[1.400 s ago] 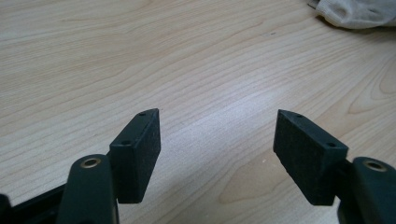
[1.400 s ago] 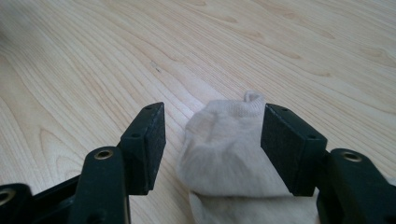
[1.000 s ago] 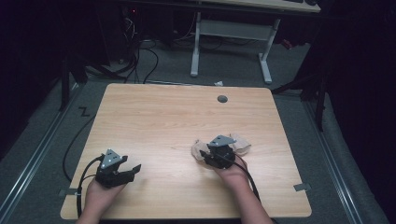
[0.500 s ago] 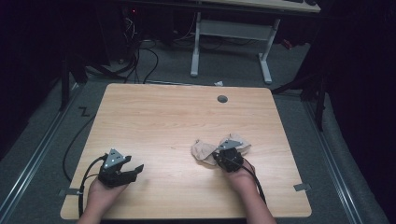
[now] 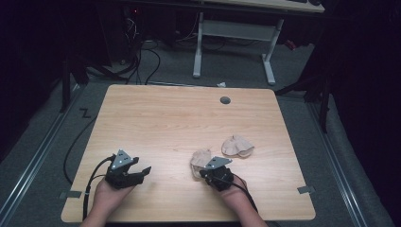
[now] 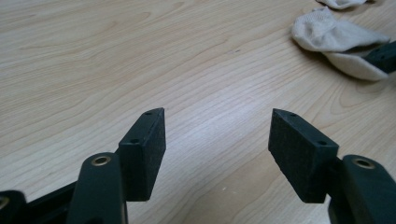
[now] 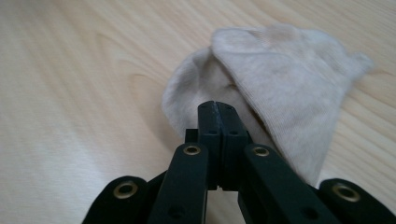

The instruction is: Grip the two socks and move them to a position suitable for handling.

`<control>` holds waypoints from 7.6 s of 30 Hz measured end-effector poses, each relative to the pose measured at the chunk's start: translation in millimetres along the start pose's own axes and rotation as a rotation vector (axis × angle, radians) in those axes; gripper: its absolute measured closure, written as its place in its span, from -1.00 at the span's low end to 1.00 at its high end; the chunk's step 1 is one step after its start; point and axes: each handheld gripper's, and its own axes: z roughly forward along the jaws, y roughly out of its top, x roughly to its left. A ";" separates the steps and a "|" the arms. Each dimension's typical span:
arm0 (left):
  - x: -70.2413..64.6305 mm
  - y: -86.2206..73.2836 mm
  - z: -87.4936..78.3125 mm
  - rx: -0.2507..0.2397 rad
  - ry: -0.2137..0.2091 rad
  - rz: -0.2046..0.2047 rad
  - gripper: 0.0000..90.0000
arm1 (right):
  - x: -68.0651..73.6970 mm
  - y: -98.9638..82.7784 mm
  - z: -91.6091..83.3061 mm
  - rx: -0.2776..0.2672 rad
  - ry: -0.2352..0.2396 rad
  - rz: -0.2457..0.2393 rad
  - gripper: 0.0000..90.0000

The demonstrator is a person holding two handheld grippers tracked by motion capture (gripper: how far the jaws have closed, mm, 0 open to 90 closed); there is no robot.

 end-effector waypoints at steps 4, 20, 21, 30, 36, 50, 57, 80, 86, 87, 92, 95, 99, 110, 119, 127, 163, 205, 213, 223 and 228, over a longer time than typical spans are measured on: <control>-12.5 2.1 4.5 0.013 -0.016 0.026 -0.18 | 18.6 4.4 4.9 -0.010 0.038 -0.047 1.00; -67.8 13.0 30.7 0.019 -0.116 0.090 -0.05 | 42.7 11.9 -14.3 -0.107 0.041 -0.101 0.90; -69.8 13.2 34.3 0.027 -0.126 0.087 -0.05 | 40.9 10.8 -17.6 -0.120 0.029 -0.089 0.90; -76.0 10.8 55.5 0.107 -0.131 0.050 0.59 | 36.6 17.2 -18.0 -0.157 -0.013 -0.039 0.72; -77.9 6.3 56.1 0.121 -0.137 0.034 0.79 | 35.0 32.1 6.7 -0.126 -0.056 -0.006 0.36; -81.3 17.3 42.1 0.017 -0.120 0.050 0.70 | 29.6 27.8 27.0 -0.035 -0.057 0.008 0.89; -84.8 15.1 70.1 0.119 -0.092 0.072 0.78 | 29.7 21.6 14.2 -0.080 -0.067 0.029 0.90; -90.4 16.9 70.2 0.127 -0.051 0.149 0.61 | -2.1 -38.9 -58.7 -0.123 -0.165 0.166 0.56; -91.5 17.1 69.4 0.130 -0.041 0.167 0.60 | -9.0 -34.4 -68.1 -0.176 -0.209 0.164 0.53; -91.6 17.1 69.1 0.130 -0.038 0.170 0.60 | -9.9 -33.3 -69.4 -0.184 -0.209 0.170 0.56; -91.9 21.3 62.2 0.090 -0.055 0.174 0.69 | -16.6 -25.6 -56.4 -0.138 -0.197 0.143 1.00; -92.4 25.3 61.9 0.073 -0.066 0.176 0.78 | -22.3 -23.2 -42.0 -0.097 -0.191 0.151 1.00; -90.6 21.3 68.8 0.113 -0.058 0.200 0.83 | -25.3 -26.1 -31.1 -0.049 -0.192 0.160 1.00; -79.7 14.9 62.6 0.151 -0.079 0.181 0.80 | -14.2 -34.2 -30.1 -0.012 -0.144 0.135 0.98; -74.3 6.2 46.5 0.184 -0.088 0.184 0.79 | -0.4 -34.1 -30.0 -0.018 -0.086 0.093 0.94; -62.7 -2.8 31.7 0.203 -0.111 0.148 0.78 | 17.0 -27.8 -24.0 -0.021 -0.046 0.031 0.94; -12.8 3.6 9.3 0.005 0.002 0.071 0.24 | -126.9 -9.3 -46.6 -0.044 -0.439 0.266 1.00; -23.4 2.7 19.3 0.028 -0.016 0.091 0.23 | -29.6 6.1 -30.3 -0.152 -0.194 0.065 0.59; -22.8 1.4 20.2 0.039 -0.016 0.089 0.23 | -19.7 12.5 -8.1 -0.094 -0.140 0.027 0.46; -25.3 2.2 21.1 0.043 -0.021 0.105 0.23 | -18.4 12.7 8.2 -0.030 -0.112 0.029 0.30; -26.2 1.7 21.4 0.045 -0.026 0.115 0.23 | -18.1 13.1 10.7 -0.021 -0.115 0.037 0.31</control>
